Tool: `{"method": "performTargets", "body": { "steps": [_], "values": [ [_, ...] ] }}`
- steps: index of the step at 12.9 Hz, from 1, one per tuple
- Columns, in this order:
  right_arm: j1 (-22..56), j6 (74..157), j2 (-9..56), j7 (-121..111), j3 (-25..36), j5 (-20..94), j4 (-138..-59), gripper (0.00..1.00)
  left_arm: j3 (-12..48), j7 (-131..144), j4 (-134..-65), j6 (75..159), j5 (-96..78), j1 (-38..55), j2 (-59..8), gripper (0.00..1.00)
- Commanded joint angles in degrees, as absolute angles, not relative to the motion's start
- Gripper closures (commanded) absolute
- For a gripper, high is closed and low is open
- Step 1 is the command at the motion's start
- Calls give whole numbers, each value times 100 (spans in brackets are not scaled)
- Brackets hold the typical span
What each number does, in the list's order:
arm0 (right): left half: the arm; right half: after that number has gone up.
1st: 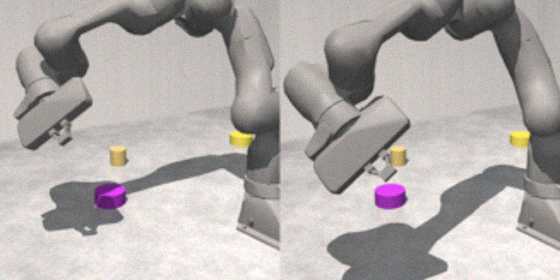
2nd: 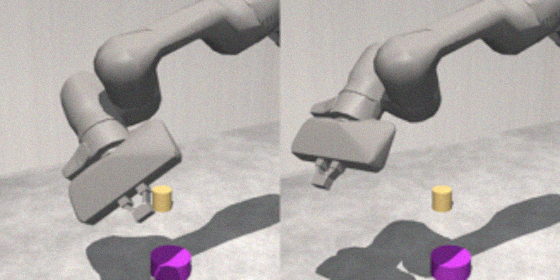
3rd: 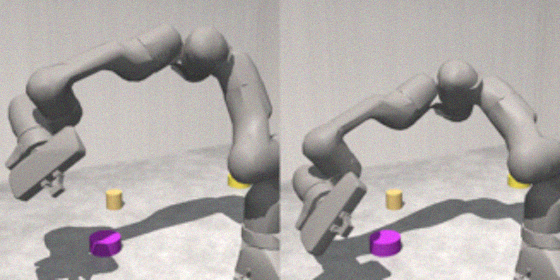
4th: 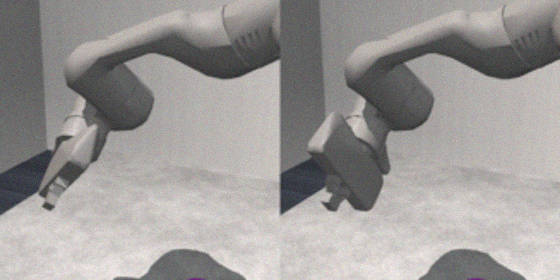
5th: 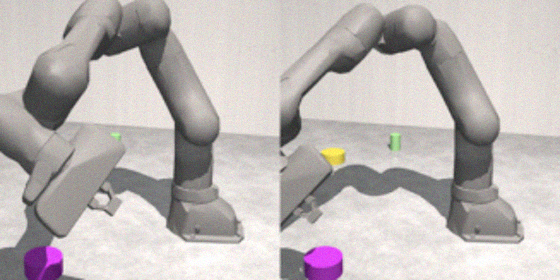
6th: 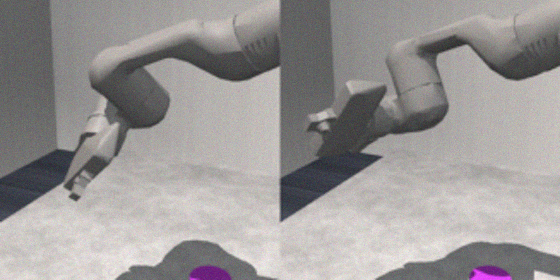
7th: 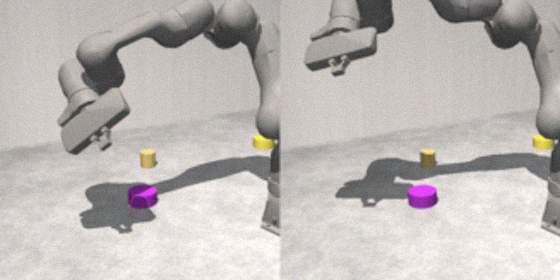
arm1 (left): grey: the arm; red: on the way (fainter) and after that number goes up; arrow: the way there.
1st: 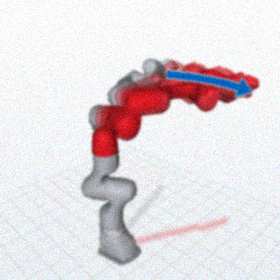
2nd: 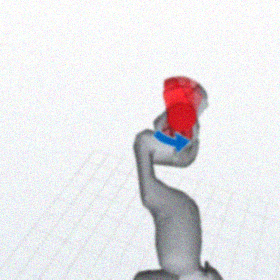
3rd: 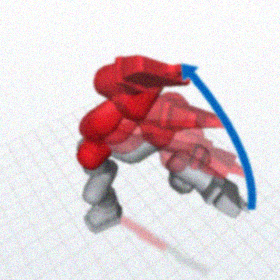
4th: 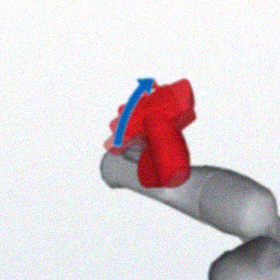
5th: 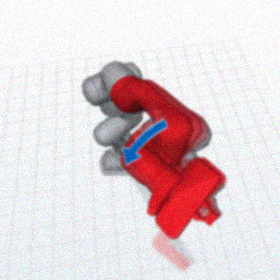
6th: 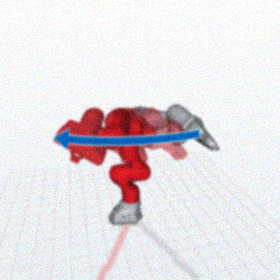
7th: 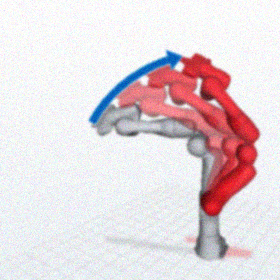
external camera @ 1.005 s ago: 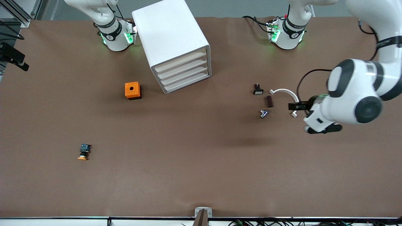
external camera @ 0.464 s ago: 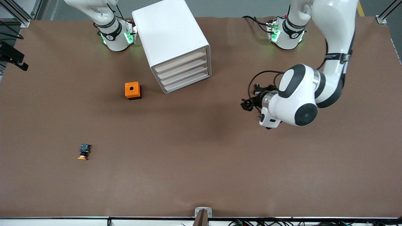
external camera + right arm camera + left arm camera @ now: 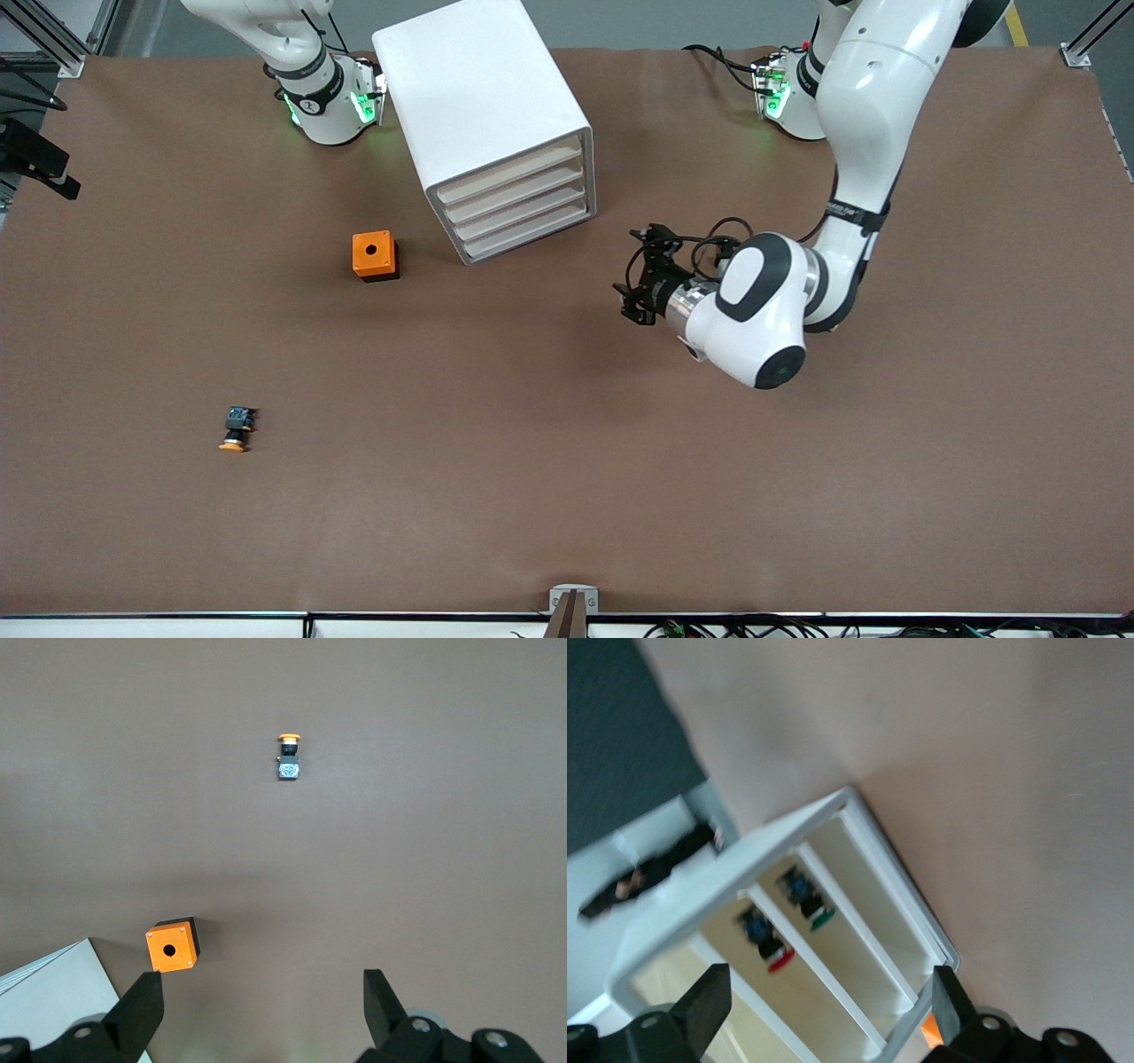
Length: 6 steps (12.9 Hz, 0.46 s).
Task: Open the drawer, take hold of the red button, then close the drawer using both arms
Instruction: 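Grip the drawer front with the left gripper and pull it open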
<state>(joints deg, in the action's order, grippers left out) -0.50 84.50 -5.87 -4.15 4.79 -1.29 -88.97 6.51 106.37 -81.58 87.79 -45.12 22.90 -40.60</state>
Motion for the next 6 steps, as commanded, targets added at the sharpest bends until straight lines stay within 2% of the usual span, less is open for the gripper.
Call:
{"method": "performTargets", "body": {
  "steps": [1, 5, 6],
  "values": [
    [-35, 8402, -686, -431, 475, -176, -8921, 0, 764, 11730, -7910, 8684, -4912, 2495, -4481, 0],
    [-35, 8402, -686, -422, 466, -176, -8921, 0, 800, 12567, -7910, 8184, -5484, 2698, -4974, 1],
    [-35, 8411, -686, -431, 475, -176, -8912, 0, 800, 12708, -7910, 8096, -5502, 2759, -5027, 6]
  ]
}}
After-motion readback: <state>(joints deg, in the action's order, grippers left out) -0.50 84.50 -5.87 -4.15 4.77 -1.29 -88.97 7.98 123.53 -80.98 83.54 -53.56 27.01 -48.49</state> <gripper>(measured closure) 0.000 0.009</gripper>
